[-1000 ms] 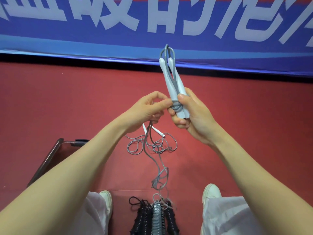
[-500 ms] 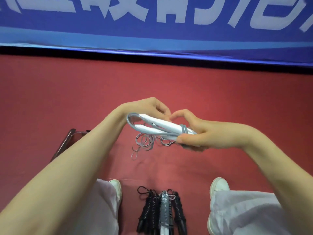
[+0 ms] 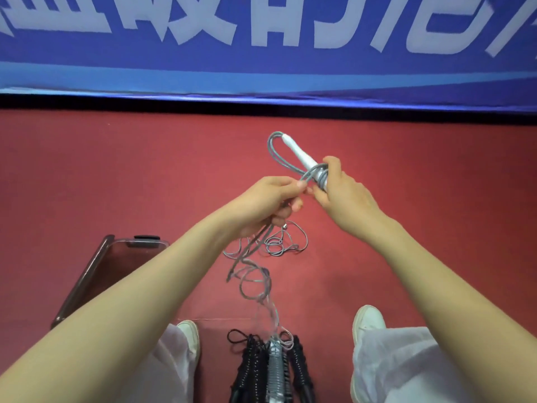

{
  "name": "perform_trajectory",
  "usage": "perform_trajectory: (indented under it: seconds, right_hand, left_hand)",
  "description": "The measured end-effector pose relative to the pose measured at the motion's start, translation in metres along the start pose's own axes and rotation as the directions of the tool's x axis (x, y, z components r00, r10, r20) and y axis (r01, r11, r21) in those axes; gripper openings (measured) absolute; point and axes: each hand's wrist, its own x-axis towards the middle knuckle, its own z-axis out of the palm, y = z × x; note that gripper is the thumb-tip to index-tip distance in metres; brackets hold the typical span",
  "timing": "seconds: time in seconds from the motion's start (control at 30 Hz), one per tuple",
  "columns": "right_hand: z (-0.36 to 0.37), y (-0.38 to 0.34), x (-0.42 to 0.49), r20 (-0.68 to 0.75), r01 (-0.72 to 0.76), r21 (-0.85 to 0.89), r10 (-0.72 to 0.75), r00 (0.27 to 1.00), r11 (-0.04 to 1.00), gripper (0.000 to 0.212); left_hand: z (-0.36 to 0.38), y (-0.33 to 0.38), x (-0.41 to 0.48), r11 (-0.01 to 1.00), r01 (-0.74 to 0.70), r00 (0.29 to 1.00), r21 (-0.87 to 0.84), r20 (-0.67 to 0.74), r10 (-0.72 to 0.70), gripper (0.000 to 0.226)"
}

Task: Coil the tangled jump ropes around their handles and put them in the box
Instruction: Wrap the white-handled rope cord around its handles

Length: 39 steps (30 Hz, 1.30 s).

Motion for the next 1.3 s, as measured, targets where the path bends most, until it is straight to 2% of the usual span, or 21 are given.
perform_trajectory:
  seconds: [0.07, 0.17, 0.23, 0.3, 0.37, 0.4, 0.47, 0.53, 0.67, 0.73, 0.77, 0.87, 0.93, 1.0, 1.07, 1.17, 1.23, 1.3]
  right_hand:
    - [-0.005, 0.003, 0.002, -0.014, 0.046, 0.319, -0.044, 0.999, 0.946, 0.053]
    - [-0.015, -0.001, 0.001, 0.004, 0.085, 0.661, -0.117, 0.993, 0.745, 0.055]
    - [-0.019, -0.005, -0.001, 0.042, 0.059, 0.813, -0.160, 0.986, 0.579, 0.052]
    - [-0.022, -0.010, -0.002, 0.089, 0.009, 0.879, -0.182, 0.979, 0.476, 0.048]
    - [-0.025, -0.014, -0.003, 0.087, 0.003, 0.884, -0.173, 0.981, 0.467, 0.047]
    - [-0.026, -0.014, -0.003, 0.054, 0.040, 0.844, -0.158, 0.986, 0.534, 0.047]
    - [-0.029, -0.009, -0.004, -0.024, 0.127, 0.634, -0.145, 0.989, 0.763, 0.051]
    - [-0.029, -0.002, -0.003, -0.051, 0.145, 0.412, -0.136, 0.989, 0.899, 0.059]
    - [-0.022, -0.006, -0.004, -0.107, 0.051, 0.107, -0.039, 0.993, 0.993, 0.066]
    - [-0.020, -0.010, -0.003, -0.132, 0.000, 0.066, 0.008, 0.991, 0.998, 0.065]
    - [-0.019, -0.010, -0.003, -0.148, -0.004, 0.105, 0.020, 0.989, 0.995, 0.062]
    - [-0.020, -0.011, -0.003, -0.143, 0.031, 0.311, 0.014, 0.990, 0.950, 0.052]
    - [-0.021, -0.011, -0.006, -0.063, 0.067, 0.461, -0.042, 0.997, 0.885, 0.048]
    - [-0.024, -0.010, -0.008, 0.055, 0.064, 0.642, -0.129, 0.990, 0.764, 0.045]
    - [-0.027, -0.008, -0.011, 0.157, -0.003, 0.785, -0.195, 0.968, 0.619, 0.040]
    - [-0.027, -0.012, -0.013, 0.174, -0.053, 0.879, -0.215, 0.961, 0.473, 0.045]
    - [-0.026, -0.016, -0.013, 0.130, -0.053, 0.912, -0.165, 0.978, 0.407, 0.058]
    - [-0.025, -0.019, -0.012, 0.105, -0.056, 0.938, -0.127, 0.986, 0.341, 0.058]
  left_hand:
    - [-0.007, 0.001, 0.001, 0.999, -0.014, 0.999, -0.040, 0.039, 0.015, 0.021]
    - [-0.015, 0.006, 0.001, 0.993, -0.040, 0.997, -0.114, 0.067, 0.048, 0.023]
    - [-0.014, 0.009, 0.000, 0.978, -0.036, 0.994, -0.204, 0.090, 0.055, 0.030]
    - [-0.012, 0.009, 0.000, 0.972, -0.073, 0.992, -0.223, 0.080, 0.093, 0.029]
    - [-0.009, 0.010, 0.000, 0.971, -0.078, 0.991, -0.227, 0.088, 0.100, 0.031]
    - [-0.009, 0.010, 0.000, 0.970, -0.052, 0.993, -0.237, 0.094, 0.076, 0.037]
    - [-0.011, 0.012, 0.001, 0.971, 0.004, 0.997, -0.237, 0.073, 0.013, 0.045]
    - [-0.014, 0.009, 0.001, 0.984, 0.019, 0.999, -0.180, 0.054, -0.009, 0.038]
    - [-0.011, 0.003, -0.002, 0.992, 0.048, 0.994, -0.114, 0.107, -0.036, 0.022]
    - [-0.009, 0.004, -0.001, 0.992, 0.058, 0.993, -0.109, 0.110, -0.046, 0.022]
    - [-0.009, 0.004, 0.000, 0.992, 0.056, 0.995, -0.111, 0.094, -0.045, 0.024]
    - [-0.012, 0.002, 0.004, 0.994, 0.022, 1.000, -0.105, 0.023, -0.020, 0.023]
    - [-0.014, -0.002, 0.007, 0.996, -0.013, 1.000, -0.092, -0.026, 0.011, 0.014]
    - [-0.016, -0.003, 0.009, 0.992, -0.074, 0.995, -0.100, -0.076, 0.067, 0.006]
    - [-0.016, -0.004, 0.009, 0.985, -0.149, 0.986, -0.083, -0.087, 0.142, 0.016]
    - [-0.012, -0.004, 0.007, 0.966, -0.256, 0.965, -0.024, -0.066, 0.254, 0.015]
    - [-0.009, -0.003, 0.005, 0.956, -0.290, 0.956, -0.039, -0.051, 0.288, 0.011]
    - [-0.009, -0.001, 0.005, 0.952, -0.299, 0.954, -0.066, -0.042, 0.296, 0.016]
